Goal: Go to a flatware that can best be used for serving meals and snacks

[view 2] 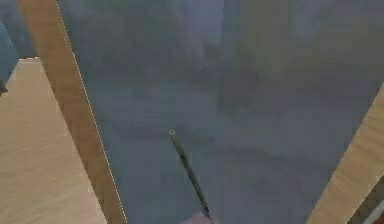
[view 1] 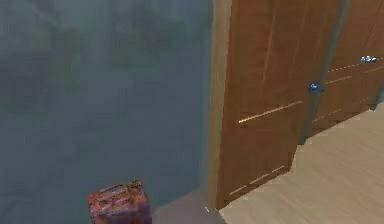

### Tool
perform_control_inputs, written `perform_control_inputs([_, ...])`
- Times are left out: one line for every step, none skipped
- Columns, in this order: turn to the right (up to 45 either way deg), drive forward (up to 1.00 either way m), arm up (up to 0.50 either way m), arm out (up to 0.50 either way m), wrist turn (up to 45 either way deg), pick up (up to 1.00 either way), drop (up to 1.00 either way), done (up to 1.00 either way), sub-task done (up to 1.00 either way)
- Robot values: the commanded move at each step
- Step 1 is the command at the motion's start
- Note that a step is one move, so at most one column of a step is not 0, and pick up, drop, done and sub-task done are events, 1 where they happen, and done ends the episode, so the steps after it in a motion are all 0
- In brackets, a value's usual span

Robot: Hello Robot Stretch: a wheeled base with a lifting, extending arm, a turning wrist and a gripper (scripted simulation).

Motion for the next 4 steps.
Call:
perform_control_inputs([33.0, 0.00, 0.00, 0.00, 0.0, 0.00, 0.00, 0.00, 0.00])
perform_control_inputs([0.0, 0.30, 0.00, 0.00, 0.0, 0.00, 0.00, 0.00, 0.00])
perform_control_inputs([9.0, 0.00, 0.00, 0.00, 0.0, 0.00, 0.00, 0.00, 0.00])
perform_control_inputs([0.0, 0.70, 0.00, 0.00, 0.0, 0.00, 0.00, 0.00, 0.00])
